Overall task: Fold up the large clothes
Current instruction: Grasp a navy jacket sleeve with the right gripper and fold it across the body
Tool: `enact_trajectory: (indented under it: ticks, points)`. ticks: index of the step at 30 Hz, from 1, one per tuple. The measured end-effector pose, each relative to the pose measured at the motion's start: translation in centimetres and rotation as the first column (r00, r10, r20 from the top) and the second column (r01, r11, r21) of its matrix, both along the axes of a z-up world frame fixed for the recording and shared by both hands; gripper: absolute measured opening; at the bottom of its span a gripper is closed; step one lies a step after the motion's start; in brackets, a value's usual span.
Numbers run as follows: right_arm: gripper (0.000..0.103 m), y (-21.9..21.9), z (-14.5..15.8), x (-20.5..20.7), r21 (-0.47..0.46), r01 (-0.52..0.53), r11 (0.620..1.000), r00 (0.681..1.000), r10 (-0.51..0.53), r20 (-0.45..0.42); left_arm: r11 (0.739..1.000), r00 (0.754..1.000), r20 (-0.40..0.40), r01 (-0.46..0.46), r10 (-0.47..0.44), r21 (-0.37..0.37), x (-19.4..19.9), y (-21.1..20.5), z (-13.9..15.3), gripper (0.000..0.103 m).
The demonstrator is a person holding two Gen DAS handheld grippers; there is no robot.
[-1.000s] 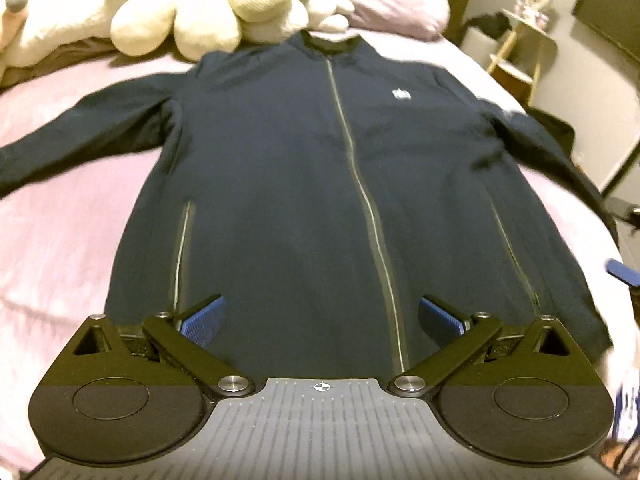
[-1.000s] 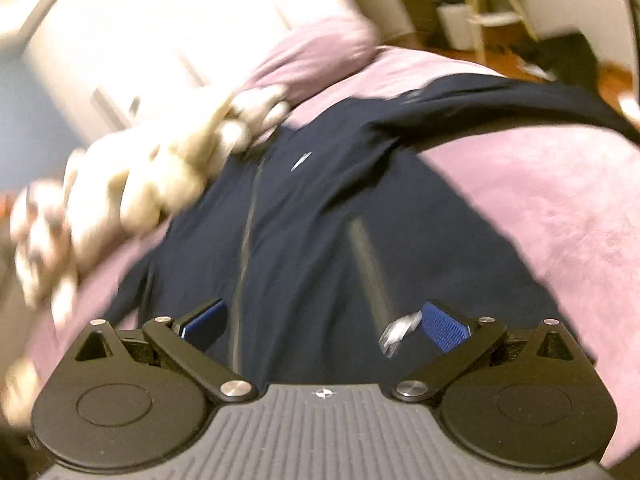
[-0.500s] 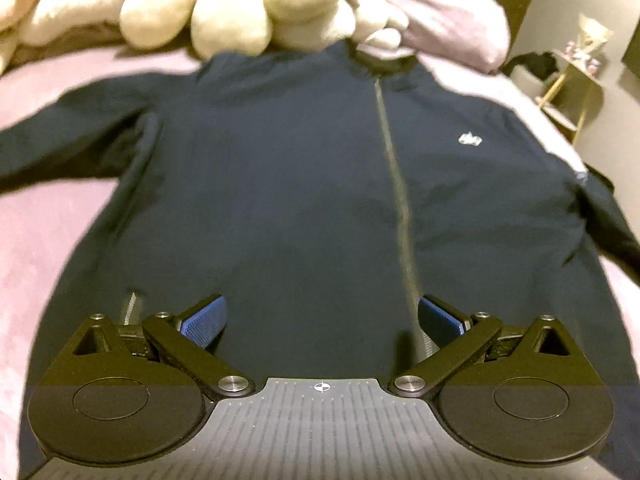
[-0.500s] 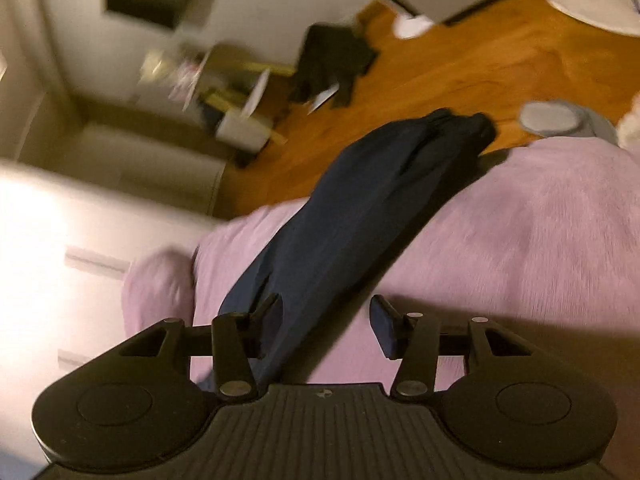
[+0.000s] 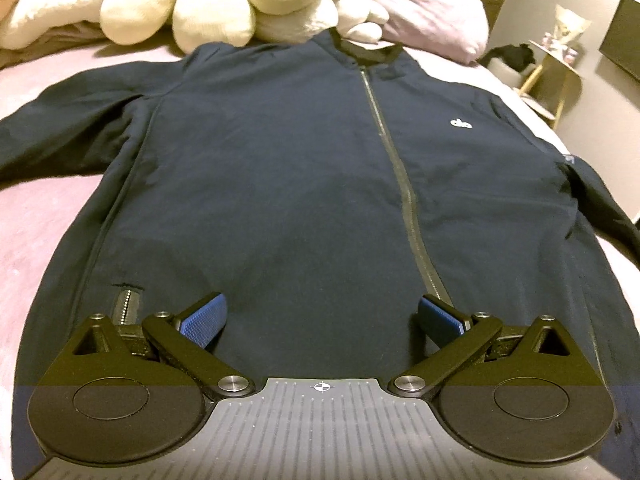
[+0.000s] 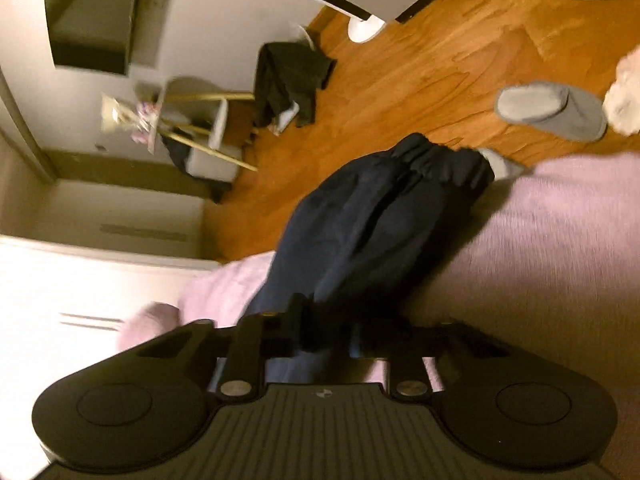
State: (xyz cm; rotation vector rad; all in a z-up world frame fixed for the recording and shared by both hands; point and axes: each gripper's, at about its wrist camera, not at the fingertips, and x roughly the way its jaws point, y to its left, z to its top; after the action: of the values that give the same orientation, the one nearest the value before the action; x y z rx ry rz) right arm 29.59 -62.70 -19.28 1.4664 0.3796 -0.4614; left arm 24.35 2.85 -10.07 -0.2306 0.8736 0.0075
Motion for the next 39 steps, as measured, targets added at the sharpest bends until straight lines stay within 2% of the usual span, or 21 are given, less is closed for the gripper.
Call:
enact_trajectory:
  ticks: [3,4,5,7,9,11,12,14,17,19,20,21,23,24,26,27,29,31,34,37,39]
  points:
    - [0.012,1.1,3.9,0.9,-0.159,-0.044,0.986,0.996,0.03,-0.086,1.0,1.0,0.019,-0.019,0.019,-0.003,-0.4,0.7,0.8,0.103]
    - [0.012,2.2,6.1,1.5,-0.285,-0.07,0.956,0.994,0.041,-0.106,1.0,0.999,0.034,-0.021,0.021,-0.012,-0.5,0.9,1.2,0.103]
    - [0.012,4.5,9.1,2.1,-0.463,-0.121,0.878,0.988,0.064,-0.138,0.999,0.998,0.054,-0.021,0.023,-0.029,-0.6,1.3,1.7,0.103]
    - [0.012,9.8,13.7,3.3,-0.713,-0.217,0.666,0.976,0.137,-0.169,0.998,0.996,0.081,-0.025,0.03,-0.057,-0.5,1.8,2.5,0.103]
    - [0.012,16.6,17.0,4.1,-0.855,-0.306,0.418,0.935,0.299,-0.189,0.996,0.993,0.105,-0.035,0.044,-0.084,-0.3,2.4,3.2,0.103]
    - [0.015,23.9,18.0,4.4,-0.927,-0.347,0.143,0.864,0.434,-0.256,0.992,0.992,0.118,-0.039,0.053,-0.119,0.0,2.9,3.7,0.103]
    - [0.016,28.1,17.5,4.3,-0.938,-0.347,-0.021,0.816,0.487,-0.313,0.99,0.991,0.121,-0.04,0.056,-0.136,0.2,3.2,3.8,0.103]
    - [0.018,34.6,15.0,4.1,-0.903,-0.345,-0.254,0.735,0.525,-0.429,0.986,0.991,0.124,-0.035,0.056,-0.164,0.7,3.6,4.0,0.103]
    - [0.019,41.3,9.1,3.7,-0.773,-0.341,-0.535,0.614,0.496,-0.614,0.981,0.992,0.121,-0.022,0.046,-0.192,2.0,4.0,4.0,0.103]
    - [0.02,43.8,4.8,4.3,-0.651,-0.393,-0.65,0.549,0.402,-0.733,0.978,0.993,0.118,-0.001,0.026,-0.209,3.1,4.0,3.9,0.103]
    - [0.021,44.2,3.2,4.2,-0.632,-0.382,-0.674,0.552,0.382,-0.741,0.974,0.993,0.12,0.014,0.014,-0.227,3.8,3.8,3.9,0.103]
    - [0.021,44.3,2.7,3.9,-0.636,-0.355,-0.685,0.574,0.377,-0.727,0.97,0.993,0.12,0.02,0.009,-0.24,4.5,3.7,3.8,0.103]
    - [0.025,44.1,3.5,4.0,-0.638,-0.369,-0.675,0.573,0.376,-0.729,0.952,0.993,0.119,0.039,-0.003,-0.303,6.3,3.2,3.9,0.103]
    - [0.029,43.6,4.3,3.9,-0.656,-0.39,-0.647,0.56,0.399,-0.726,0.939,0.993,0.122,0.051,-0.009,-0.34,7.2,2.9,4.0,0.103]
    - [0.061,42.0,6.1,3.8,-0.708,-0.42,-0.568,0.542,0.468,-0.698,0.911,0.993,0.114,0.078,-0.034,-0.406,9.3,1.9,3.7,0.103]
    - [0.067,41.0,7.2,3.3,-0.744,-0.431,-0.51,0.544,0.512,-0.665,0.9,0.992,0.11,0.096,-0.055,-0.425,10.2,1.4,3.3,0.103]
    - [0.071,38.6,9.7,2.6,-0.806,-0.472,-0.357,0.541,0.604,-0.585,0.882,0.991,0.083,0.127,-0.1,-0.453,12.4,-0.5,2.4,0.102]
    - [0.071,35.4,11.1,1.9,-0.831,-0.543,-0.121,0.55,0.696,-0.461,0.87,0.989,0.055,0.15,-0.141,-0.47,14.3,-2.1,1.3,0.092]
    - [0.069,31.2,10.8,1.1,-0.762,-0.617,0.199,0.59,0.758,-0.279,0.848,0.983,-0.023,0.146,-0.182,-0.509,16.8,-4.1,-0.8,0.085]
    - [0.061,28.2,8.3,-0.2,-0.639,-0.65,0.412,0.627,0.765,-0.145,0.836,0.978,-0.073,0.129,-0.197,-0.533,18.3,-5.5,-2.3,0.069]
    - [0.06,26.5,6.8,-1.1,-0.561,-0.659,0.502,0.647,0.758,-0.082,0.846,0.972,-0.127,0.106,-0.2,-0.522,19.4,-6.4,-3.3,0.048]
